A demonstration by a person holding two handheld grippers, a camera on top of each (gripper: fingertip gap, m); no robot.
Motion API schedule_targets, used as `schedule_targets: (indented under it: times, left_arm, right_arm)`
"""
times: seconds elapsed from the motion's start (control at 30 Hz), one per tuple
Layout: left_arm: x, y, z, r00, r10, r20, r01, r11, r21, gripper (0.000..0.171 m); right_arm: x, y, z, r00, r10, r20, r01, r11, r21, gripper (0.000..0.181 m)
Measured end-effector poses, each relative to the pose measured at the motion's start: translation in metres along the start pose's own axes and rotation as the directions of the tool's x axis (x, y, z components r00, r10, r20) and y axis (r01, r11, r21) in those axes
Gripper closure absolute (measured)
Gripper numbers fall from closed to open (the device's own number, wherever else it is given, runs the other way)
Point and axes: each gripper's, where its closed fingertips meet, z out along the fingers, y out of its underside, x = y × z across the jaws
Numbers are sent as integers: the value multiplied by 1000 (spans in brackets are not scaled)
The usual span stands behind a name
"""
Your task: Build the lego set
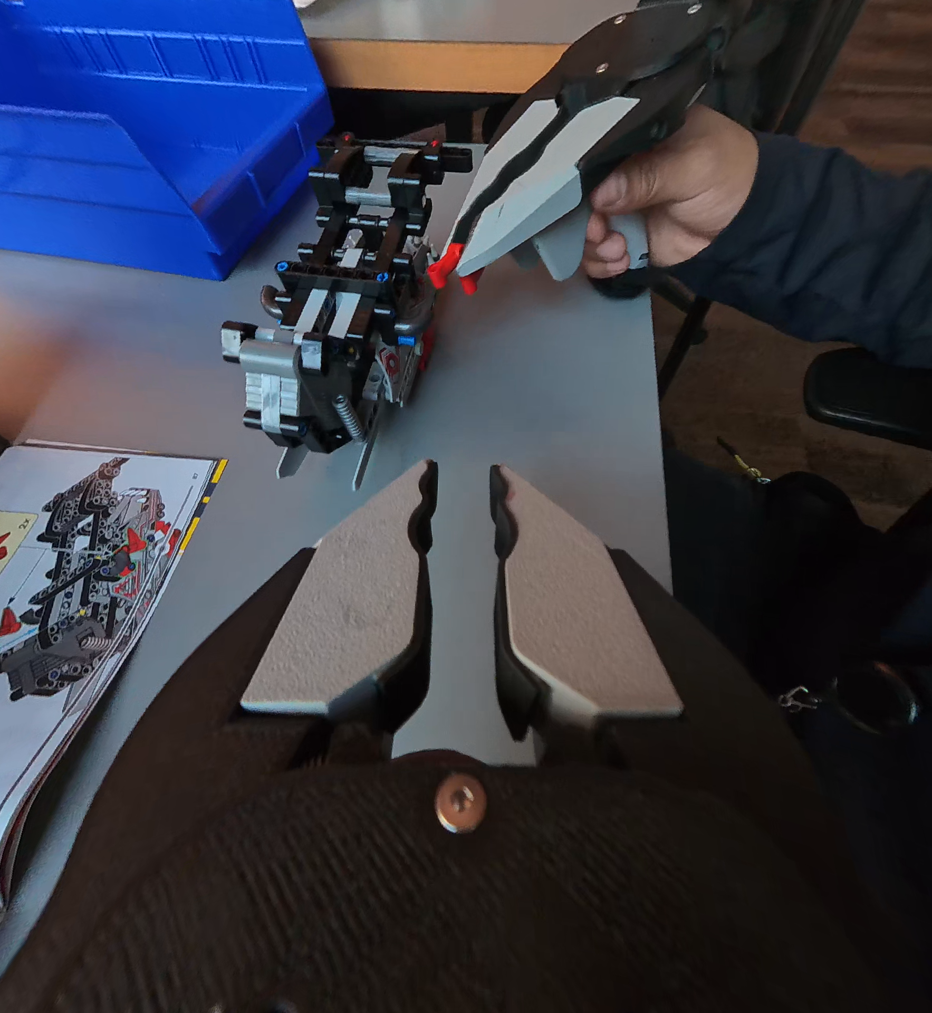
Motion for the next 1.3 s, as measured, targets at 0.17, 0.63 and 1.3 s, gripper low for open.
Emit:
schedule_targets:
  times: [0.17, 0.63, 1.3]
  left_arm:
    - [-8, 7, -6, 1000, -13, 18, 13, 1000, -7, 156]
    - [-35, 16, -30, 998, 25, 56, -27, 999, 32, 156]
    - [-63, 19, -64, 987, 147, -63, -125, 955, 271, 160]
  right_arm:
    - [-1, 0, 3, 998, -56, -17, 55, 998, -35, 177]
    - [-2, -4, 12, 972, -228, -52, 221, 970, -104, 177]
    - [-17, -14, -7, 963, -235, 133, 219, 968, 122, 177]
